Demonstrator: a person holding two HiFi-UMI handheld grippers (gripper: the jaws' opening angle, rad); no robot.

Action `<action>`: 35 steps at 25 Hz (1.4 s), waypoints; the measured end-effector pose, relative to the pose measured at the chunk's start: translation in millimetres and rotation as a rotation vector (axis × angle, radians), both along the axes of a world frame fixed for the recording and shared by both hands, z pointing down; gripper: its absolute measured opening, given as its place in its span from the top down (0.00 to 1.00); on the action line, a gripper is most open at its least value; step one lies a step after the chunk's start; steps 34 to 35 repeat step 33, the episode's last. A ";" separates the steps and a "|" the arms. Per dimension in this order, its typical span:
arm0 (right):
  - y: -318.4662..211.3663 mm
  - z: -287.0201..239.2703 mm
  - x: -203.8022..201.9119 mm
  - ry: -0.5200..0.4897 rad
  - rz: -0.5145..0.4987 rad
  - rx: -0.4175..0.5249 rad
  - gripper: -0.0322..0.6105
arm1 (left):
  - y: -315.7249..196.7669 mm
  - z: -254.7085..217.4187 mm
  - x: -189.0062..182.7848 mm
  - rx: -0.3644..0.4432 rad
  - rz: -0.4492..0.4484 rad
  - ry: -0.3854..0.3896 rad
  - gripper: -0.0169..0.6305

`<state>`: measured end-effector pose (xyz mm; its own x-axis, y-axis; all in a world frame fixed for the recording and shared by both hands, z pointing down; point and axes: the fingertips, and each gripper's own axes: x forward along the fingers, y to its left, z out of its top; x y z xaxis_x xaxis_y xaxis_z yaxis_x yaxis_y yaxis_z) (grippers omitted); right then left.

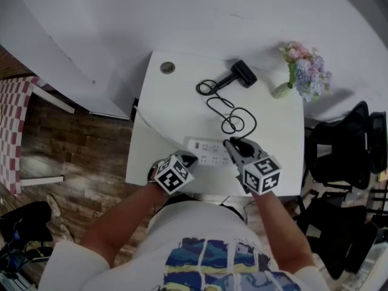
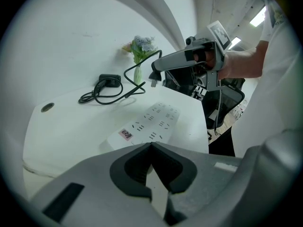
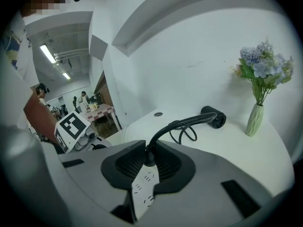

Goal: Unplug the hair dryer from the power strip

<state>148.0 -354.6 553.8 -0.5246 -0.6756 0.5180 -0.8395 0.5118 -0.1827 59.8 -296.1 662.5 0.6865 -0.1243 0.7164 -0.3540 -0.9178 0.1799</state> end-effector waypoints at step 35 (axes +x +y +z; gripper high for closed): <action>-3.1 -9.6 1.0 -0.040 0.054 -0.013 0.87 | -1.3 -1.8 0.3 0.017 0.024 0.009 0.97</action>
